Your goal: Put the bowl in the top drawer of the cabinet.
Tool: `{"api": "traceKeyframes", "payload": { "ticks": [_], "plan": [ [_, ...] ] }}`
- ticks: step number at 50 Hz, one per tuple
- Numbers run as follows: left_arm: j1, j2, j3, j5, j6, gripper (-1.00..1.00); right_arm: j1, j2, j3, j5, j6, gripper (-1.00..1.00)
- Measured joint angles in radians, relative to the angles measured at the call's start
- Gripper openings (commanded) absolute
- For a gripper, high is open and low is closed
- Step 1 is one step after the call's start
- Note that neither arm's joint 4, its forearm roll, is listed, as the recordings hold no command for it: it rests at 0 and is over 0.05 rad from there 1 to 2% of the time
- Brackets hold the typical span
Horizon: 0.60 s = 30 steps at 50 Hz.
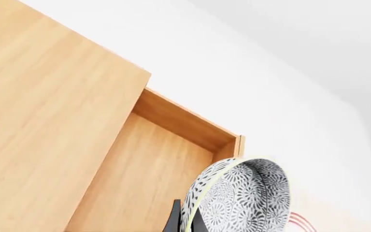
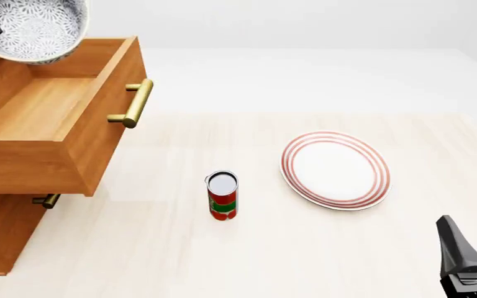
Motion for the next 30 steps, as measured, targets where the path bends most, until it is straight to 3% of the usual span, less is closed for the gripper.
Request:
{"api": "traceKeyframes", "payload": {
  "ticks": [30],
  "plan": [
    [0.026, 0.043, 0.016, 0.015, 0.037, -1.0, 0.0, 0.0, 0.0, 0.0, 0.0, 1.0]
  ]
}}
